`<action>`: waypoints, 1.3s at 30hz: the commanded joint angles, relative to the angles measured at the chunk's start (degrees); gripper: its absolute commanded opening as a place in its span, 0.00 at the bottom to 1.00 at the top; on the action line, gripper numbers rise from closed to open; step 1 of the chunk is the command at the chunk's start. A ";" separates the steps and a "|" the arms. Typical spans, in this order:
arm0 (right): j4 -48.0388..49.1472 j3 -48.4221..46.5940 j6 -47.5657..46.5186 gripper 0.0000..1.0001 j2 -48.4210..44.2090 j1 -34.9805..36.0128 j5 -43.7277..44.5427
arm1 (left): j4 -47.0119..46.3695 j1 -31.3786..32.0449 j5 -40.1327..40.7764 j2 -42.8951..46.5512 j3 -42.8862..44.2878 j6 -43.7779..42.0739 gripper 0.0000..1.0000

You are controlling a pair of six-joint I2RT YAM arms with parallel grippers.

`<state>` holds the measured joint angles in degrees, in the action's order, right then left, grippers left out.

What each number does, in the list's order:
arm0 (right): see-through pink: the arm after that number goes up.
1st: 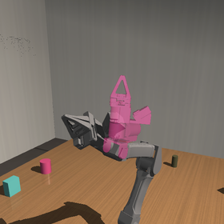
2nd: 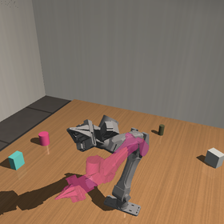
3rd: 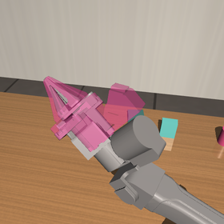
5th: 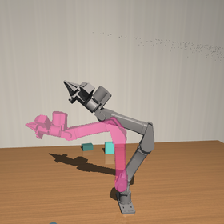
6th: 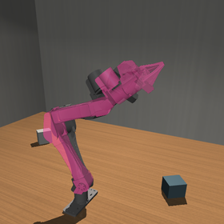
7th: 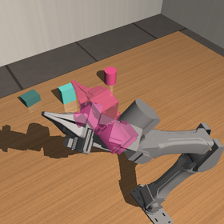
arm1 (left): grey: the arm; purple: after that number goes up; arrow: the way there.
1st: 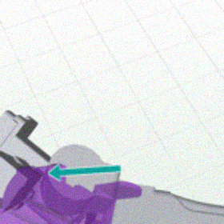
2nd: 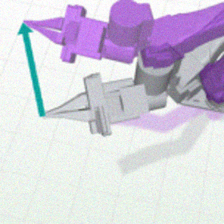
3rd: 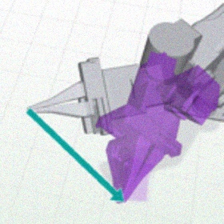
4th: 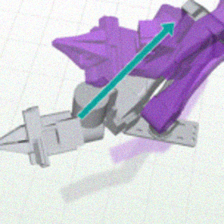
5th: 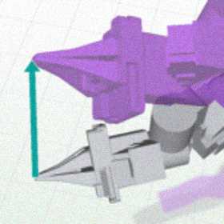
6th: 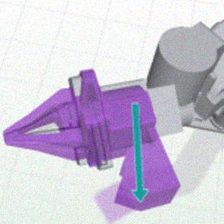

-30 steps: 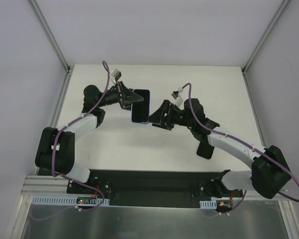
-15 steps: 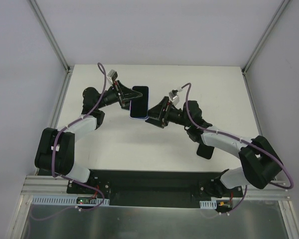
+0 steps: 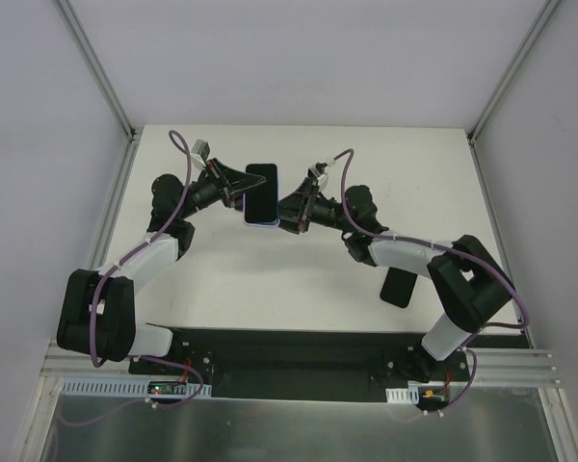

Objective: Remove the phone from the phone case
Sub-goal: Remove the phone case from the phone.

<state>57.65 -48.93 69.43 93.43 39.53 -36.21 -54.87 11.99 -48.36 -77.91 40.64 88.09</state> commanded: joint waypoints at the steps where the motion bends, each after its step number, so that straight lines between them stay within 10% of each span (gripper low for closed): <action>1: 12.66 -9.87 7.65 0.43 1.49 1.60 9.66 | 3.72 5.76 -12.11 2.06 -2.85 -10.92 0.00; 11: 2.84 -8.65 0.81 0.05 -2.36 0.38 6.94 | 6.00 5.94 -11.93 1.79 -2.50 -13.03 0.00; 16: -31.03 -9.16 -15.95 0.01 -11.83 -0.77 8.86 | 12.67 5.94 -11.76 2.50 -0.66 -17.69 0.00; 21: -69.53 -15.05 -38.54 0.01 -19.59 -0.77 25.26 | 20.67 5.33 -11.14 2.94 1.63 -22.52 0.35; 26: -82.42 -14.88 -45.95 0.01 -23.99 -1.56 33.56 | 27.27 3.83 -11.75 2.24 3.92 -26.39 0.73; 39: -105.45 -20.77 -60.11 0.01 -10.04 0.90 45.42 | 30.09 1.28 -11.41 2.15 2.95 -27.01 0.76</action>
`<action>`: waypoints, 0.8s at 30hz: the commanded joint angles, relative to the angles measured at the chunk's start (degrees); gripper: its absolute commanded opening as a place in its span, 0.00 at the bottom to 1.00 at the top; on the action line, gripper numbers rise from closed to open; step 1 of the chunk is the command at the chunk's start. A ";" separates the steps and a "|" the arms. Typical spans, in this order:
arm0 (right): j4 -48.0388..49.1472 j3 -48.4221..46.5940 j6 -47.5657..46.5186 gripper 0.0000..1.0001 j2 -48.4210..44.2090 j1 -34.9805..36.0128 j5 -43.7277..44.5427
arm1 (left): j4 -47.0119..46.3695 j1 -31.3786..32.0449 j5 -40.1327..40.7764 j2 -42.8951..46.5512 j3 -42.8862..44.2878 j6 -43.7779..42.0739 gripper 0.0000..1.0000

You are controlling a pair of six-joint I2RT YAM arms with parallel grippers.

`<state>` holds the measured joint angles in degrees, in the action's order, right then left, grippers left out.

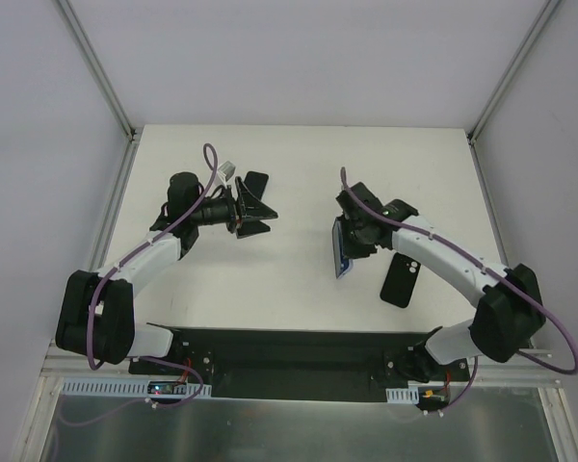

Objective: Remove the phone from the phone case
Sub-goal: Remove the phone case from the phone.

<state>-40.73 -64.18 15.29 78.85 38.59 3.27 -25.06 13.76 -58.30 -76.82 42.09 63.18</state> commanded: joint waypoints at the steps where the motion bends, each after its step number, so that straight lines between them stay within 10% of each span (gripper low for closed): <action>1: -6.99 -5.60 -6.15 0.01 5.34 2.71 6.57 | 0.27 -0.49 -1.38 1.05 1.42 -2.09 0.76; 24: 13.65 9.95 0.71 0.19 12.38 5.00 12.03 | 3.70 -0.93 -1.02 2.11 1.68 -4.11 0.76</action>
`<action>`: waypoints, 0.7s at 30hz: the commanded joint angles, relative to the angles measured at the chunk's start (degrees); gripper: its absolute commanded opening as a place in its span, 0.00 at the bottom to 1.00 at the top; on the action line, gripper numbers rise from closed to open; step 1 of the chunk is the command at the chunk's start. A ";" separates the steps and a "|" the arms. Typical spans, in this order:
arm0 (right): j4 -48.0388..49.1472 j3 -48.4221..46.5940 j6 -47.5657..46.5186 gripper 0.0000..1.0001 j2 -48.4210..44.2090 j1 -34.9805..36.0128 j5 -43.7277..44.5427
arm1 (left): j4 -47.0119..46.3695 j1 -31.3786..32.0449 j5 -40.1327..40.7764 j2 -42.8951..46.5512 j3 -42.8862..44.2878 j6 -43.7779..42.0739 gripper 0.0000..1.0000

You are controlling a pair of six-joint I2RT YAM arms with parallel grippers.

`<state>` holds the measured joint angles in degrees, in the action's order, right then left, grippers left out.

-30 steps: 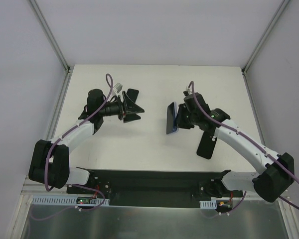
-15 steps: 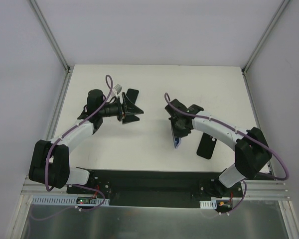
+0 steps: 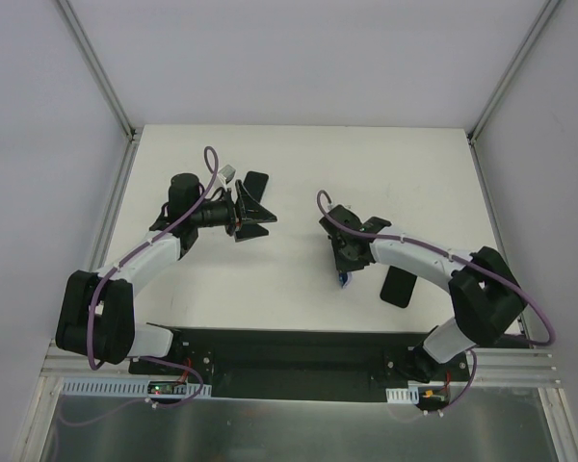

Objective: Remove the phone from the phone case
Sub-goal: Remove the phone case from the phone.

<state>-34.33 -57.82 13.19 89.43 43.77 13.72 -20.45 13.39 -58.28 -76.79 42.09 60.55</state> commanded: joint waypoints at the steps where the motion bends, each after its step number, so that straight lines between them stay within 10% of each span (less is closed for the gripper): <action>1: 7.87 3.86 3.07 0.19 2.24 -0.17 1.49 | -0.82 -0.47 -1.04 2.09 1.51 -1.49 0.76; 21: 15.43 7.02 6.76 0.19 13.84 -0.17 1.23 | -0.82 -0.47 -0.96 3.05 -0.86 -1.58 0.75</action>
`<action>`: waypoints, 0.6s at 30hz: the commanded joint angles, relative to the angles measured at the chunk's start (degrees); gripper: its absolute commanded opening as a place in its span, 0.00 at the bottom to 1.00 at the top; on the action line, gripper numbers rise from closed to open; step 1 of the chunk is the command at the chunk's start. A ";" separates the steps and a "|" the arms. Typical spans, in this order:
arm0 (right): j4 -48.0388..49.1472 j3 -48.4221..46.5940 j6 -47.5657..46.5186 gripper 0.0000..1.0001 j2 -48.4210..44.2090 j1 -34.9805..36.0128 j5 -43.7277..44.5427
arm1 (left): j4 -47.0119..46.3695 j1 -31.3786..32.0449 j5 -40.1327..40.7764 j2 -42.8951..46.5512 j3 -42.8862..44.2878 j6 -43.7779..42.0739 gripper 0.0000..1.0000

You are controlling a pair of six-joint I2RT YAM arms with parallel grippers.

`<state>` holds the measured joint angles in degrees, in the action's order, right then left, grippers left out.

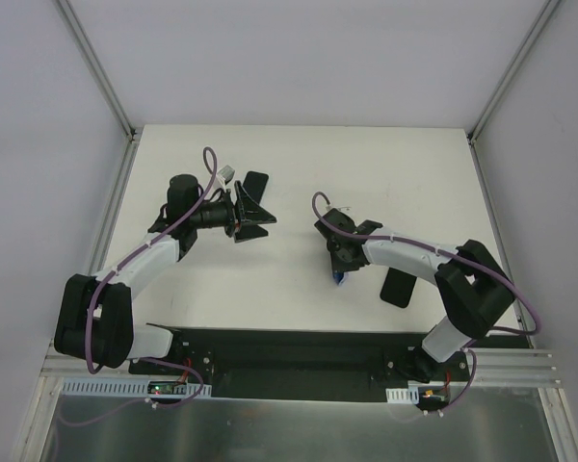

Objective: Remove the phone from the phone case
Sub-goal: Remove the phone case from the phone.

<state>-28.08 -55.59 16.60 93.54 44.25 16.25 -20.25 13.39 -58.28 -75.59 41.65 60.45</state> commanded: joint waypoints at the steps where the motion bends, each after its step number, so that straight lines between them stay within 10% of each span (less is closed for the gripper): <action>1: 9.44 4.97 3.35 0.19 10.00 -0.66 -1.48 | -1.02 -0.47 -1.04 1.85 -0.60 -1.47 0.76; 12: 12.52 4.18 2.21 0.36 12.28 -0.74 -7.28 | -1.19 3.38 1.06 0.19 -1.75 -1.73 0.76; 15: 13.13 3.83 2.30 0.07 12.20 -0.92 -8.86 | -1.28 7.07 3.34 -1.83 -2.01 -2.35 0.75; 18: 13.92 3.65 2.82 0.01 11.41 -1.01 -11.15 | -2.77 9.90 4.93 -4.47 -1.92 -2.61 0.75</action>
<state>-25.80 -56.34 17.10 95.61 43.77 15.92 -20.67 19.97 -55.92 -77.34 40.29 59.70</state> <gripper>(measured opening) 0.113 0.752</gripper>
